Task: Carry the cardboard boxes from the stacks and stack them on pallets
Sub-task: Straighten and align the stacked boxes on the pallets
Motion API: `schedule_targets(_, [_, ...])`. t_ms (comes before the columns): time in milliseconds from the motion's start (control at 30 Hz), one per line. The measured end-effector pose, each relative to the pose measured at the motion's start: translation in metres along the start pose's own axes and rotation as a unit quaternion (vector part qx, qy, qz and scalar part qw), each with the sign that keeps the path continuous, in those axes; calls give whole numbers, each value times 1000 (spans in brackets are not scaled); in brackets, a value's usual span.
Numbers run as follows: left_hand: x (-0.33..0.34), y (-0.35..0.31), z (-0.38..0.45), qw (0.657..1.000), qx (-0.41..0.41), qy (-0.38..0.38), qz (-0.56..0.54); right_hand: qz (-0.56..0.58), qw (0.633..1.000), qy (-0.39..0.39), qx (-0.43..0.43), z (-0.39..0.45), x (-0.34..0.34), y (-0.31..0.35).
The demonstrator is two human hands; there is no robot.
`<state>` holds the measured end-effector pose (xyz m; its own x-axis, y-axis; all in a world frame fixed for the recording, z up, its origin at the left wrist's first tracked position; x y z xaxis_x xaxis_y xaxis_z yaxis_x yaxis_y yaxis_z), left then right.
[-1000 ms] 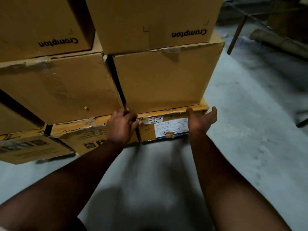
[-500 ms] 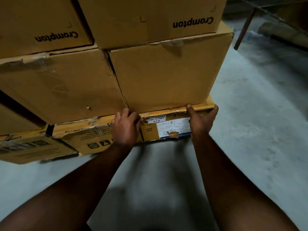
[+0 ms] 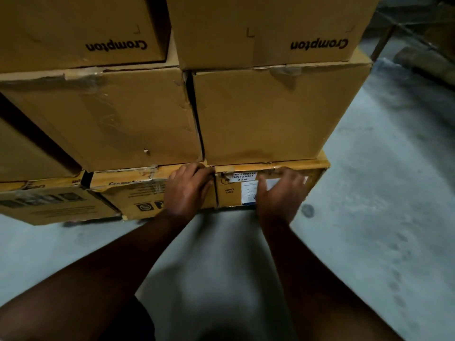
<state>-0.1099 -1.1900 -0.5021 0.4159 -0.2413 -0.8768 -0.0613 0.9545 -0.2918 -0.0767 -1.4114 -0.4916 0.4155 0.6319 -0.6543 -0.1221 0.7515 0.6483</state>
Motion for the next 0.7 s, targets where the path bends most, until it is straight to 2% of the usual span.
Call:
schedule_targets(67, [-6,20,-4,1000,-18,-11,17,-38,978,36,-203,-6,13,19])
schedule_targets(100, [-9,30,-4,999,-29,-5,30,-43,959,72,-269,-6,25,24])
schedule_targets(167, [-11,41,-2,998,-34,12,55,-60,935,127,-327,-4,43,33])
schedule_targets(300, [-10,38,5,999,-31,16,36,-68,938,94,-326,-2,62,30])
schedule_targets(567, [-5,37,7,998,-17,-51,15,-40,928,80,-363,10,69,31])
schedule_targets(700, [-6,34,2,998,-39,-39,3,-24,929,73,-362,1,72,26])
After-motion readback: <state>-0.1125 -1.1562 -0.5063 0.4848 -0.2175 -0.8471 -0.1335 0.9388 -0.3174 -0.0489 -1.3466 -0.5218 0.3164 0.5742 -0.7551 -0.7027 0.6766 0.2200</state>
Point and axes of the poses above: each hand's wrist, its own z-axis towards the middle knuckle, its own x-axis out of the palm, y = z × x, the point moved 2 cm from there along z, towards the middle knuckle, and after that the axes turned 12 degrees about -x, right-handed, at the moved point
